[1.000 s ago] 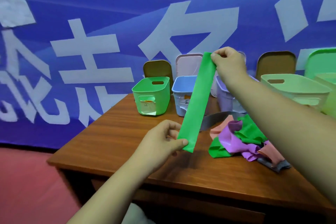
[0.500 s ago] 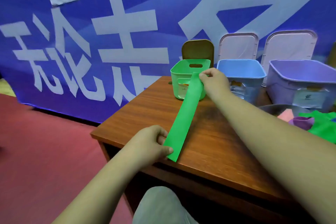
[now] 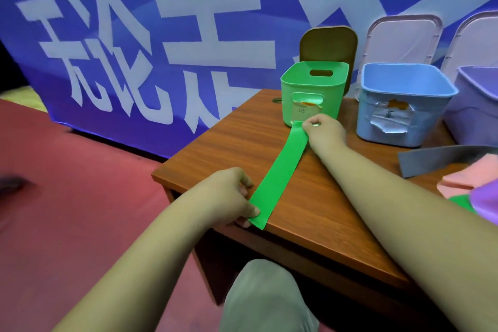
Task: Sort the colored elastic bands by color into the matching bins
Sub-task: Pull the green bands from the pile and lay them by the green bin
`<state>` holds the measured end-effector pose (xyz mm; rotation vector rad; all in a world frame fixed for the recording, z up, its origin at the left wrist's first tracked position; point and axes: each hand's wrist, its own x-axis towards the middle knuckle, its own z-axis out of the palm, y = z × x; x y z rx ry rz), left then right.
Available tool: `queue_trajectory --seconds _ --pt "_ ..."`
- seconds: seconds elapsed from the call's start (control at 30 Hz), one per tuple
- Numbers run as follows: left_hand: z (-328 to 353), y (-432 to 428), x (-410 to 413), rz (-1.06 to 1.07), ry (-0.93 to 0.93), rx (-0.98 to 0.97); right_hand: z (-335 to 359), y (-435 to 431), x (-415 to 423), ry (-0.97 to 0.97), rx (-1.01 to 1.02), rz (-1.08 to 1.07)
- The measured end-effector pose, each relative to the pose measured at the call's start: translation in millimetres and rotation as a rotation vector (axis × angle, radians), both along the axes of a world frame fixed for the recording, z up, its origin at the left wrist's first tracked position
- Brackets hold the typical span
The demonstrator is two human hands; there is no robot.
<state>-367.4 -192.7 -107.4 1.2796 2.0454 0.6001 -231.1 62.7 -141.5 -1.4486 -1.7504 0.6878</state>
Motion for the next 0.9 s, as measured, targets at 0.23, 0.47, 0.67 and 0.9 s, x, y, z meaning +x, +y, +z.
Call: queue_trajectory --seconds 0.23,0.47,0.67,0.9 --pt "12 -2 1 -0.006 0.358 -0.031 3 -4 11 -0.169 0.013 0.099" --pt "24 23 46 -0.103 0.465 0.170 46 -28 73 -0.208 0.062 0.169" --pt "22 53 149 -0.557 0.380 0.332 99 -59 192 -0.251 0.111 0.047" --pt "29 93 263 -0.730 0.214 0.602 94 -101 335 -0.244 0.194 -0.059"
